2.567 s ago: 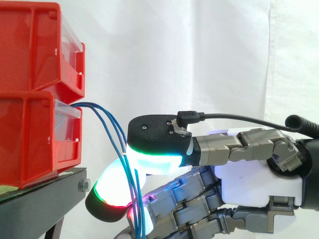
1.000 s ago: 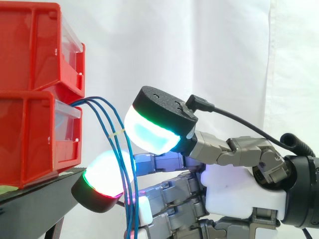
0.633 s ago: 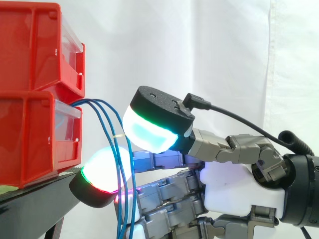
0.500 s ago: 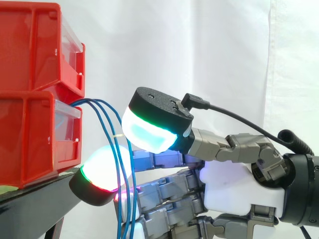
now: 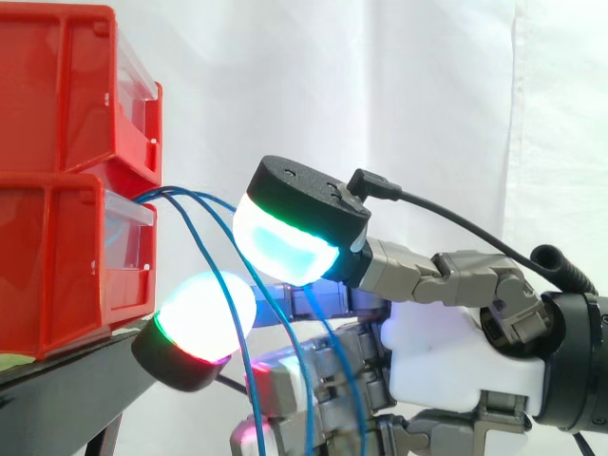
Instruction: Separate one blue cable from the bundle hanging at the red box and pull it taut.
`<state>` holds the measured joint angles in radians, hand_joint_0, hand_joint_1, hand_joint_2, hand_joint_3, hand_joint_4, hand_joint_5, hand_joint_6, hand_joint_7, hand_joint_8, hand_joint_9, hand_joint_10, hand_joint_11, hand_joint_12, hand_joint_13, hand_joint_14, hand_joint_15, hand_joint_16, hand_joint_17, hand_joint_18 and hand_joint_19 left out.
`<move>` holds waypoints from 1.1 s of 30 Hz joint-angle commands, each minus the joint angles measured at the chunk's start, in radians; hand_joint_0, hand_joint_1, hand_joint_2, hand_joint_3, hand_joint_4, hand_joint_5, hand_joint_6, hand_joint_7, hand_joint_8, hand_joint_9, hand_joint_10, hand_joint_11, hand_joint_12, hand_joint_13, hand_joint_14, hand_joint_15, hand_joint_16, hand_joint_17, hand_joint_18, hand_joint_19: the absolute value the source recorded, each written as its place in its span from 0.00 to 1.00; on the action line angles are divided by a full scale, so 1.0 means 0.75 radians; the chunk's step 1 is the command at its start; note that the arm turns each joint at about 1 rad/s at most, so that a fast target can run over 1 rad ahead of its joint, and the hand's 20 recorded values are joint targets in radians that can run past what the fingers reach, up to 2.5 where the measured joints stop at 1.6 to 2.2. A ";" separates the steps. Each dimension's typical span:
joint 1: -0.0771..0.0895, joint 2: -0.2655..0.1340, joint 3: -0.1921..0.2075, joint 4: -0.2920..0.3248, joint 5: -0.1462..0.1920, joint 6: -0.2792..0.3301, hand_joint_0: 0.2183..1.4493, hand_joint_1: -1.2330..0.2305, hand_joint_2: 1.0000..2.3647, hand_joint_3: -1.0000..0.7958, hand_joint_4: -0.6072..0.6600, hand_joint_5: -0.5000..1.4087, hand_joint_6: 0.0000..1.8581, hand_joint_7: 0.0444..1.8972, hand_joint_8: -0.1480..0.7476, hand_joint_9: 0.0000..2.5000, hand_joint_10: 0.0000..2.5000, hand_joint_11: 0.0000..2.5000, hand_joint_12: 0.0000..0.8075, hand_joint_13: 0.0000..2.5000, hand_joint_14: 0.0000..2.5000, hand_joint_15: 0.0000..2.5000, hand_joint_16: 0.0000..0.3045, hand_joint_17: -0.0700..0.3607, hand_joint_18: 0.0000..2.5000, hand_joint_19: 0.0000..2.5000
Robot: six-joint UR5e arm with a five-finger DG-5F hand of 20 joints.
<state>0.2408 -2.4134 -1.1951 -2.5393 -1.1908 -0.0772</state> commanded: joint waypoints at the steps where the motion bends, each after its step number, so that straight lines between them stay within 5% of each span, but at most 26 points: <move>1: -0.006 0.003 0.000 -0.069 -0.044 0.035 0.33 0.45 0.01 0.38 0.59 0.14 0.42 0.49 0.53 0.46 0.01 0.45 0.47 0.41 0.01 0.27 0.16 0.42 0.29 0.26; 12: -0.008 0.013 0.000 -0.124 -0.053 0.038 0.34 0.45 0.02 0.41 0.59 0.14 0.44 0.48 0.53 0.46 0.01 0.46 0.46 0.42 0.01 0.29 0.16 0.42 0.29 0.26; 23: -0.031 0.107 -0.002 -0.280 -0.069 0.035 0.35 0.43 0.02 0.42 0.59 0.14 0.46 0.47 0.51 0.46 0.01 0.49 0.46 0.42 0.01 0.30 0.16 0.42 0.29 0.26; 29: -0.049 0.129 -0.002 -0.331 -0.081 0.035 0.32 0.39 0.00 0.28 0.59 0.13 0.46 0.45 0.51 0.45 0.01 0.49 0.45 0.42 0.01 0.30 0.16 0.42 0.29 0.27; 33: -0.057 0.148 -0.002 -0.355 -0.094 0.033 0.29 0.38 0.00 0.28 0.60 0.13 0.46 0.45 0.51 0.45 0.01 0.49 0.46 0.42 0.01 0.30 0.17 0.43 0.29 0.27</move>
<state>0.2028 -2.3123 -1.1963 -2.7911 -1.2550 -0.0511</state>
